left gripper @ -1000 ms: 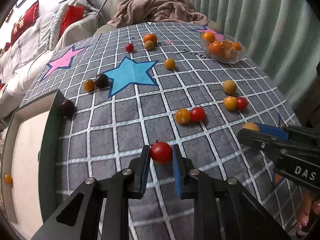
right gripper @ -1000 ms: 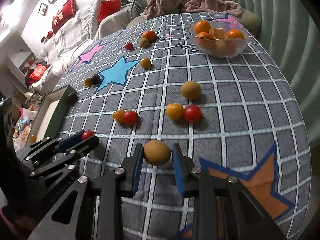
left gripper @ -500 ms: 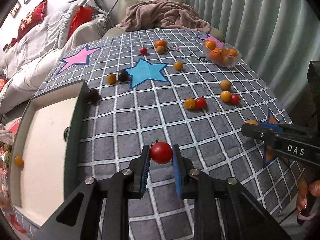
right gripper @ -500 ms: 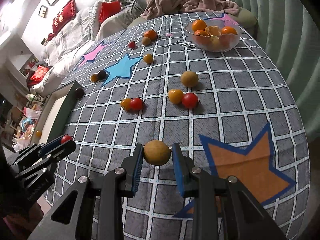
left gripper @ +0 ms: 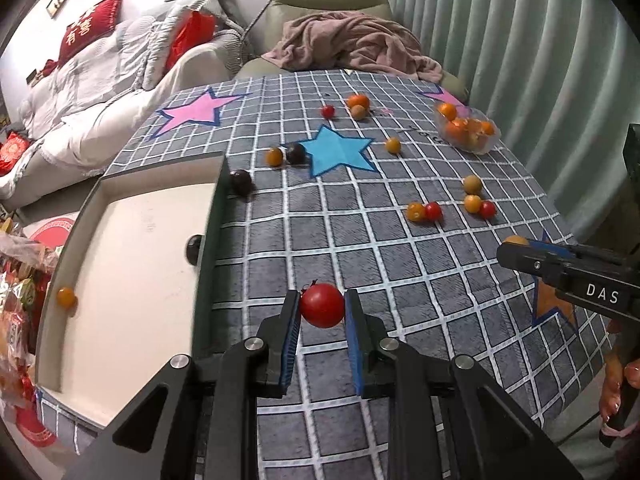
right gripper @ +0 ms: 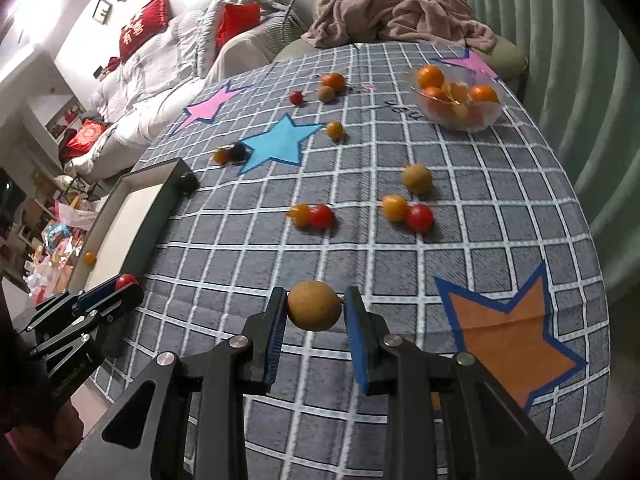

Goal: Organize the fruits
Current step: 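Carry the red tomato and brown fruit into the white tray and release both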

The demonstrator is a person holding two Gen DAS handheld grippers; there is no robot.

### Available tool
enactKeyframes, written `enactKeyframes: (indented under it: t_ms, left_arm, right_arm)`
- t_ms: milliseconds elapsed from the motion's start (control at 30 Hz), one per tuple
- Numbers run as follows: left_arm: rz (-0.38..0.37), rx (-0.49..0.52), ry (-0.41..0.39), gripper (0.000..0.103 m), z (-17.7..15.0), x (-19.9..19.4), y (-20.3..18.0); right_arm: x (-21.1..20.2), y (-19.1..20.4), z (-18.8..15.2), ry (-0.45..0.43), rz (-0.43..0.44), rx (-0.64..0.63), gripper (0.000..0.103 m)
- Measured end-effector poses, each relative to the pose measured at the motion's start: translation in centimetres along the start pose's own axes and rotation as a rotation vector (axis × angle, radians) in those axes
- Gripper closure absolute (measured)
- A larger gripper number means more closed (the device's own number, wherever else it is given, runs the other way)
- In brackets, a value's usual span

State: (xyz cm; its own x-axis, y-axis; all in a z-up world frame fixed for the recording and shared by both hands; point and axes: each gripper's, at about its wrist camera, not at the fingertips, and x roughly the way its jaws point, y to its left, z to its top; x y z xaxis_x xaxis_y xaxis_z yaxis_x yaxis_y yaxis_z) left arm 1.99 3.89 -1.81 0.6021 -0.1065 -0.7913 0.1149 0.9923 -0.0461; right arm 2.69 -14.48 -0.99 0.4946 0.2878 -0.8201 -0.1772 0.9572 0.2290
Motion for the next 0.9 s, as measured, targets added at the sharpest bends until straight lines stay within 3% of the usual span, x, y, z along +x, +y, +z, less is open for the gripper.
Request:
enactKeyframes:
  t_ms: [500, 900]
  left_arm:
    - [0.065, -0.077, -0.064, 0.080, 0.1, -3.0, 6.1]
    - [0.148, -0.166, -0.082, 0.080, 0.7, -2.8, 12.6]
  right_arm:
    - [-0.2, 8.4, 2.2, -0.007, 0.029, -0.147, 0.071]
    - [2.2, 16.0, 4.5, 0.027, 0.101, -0.246, 0.071]
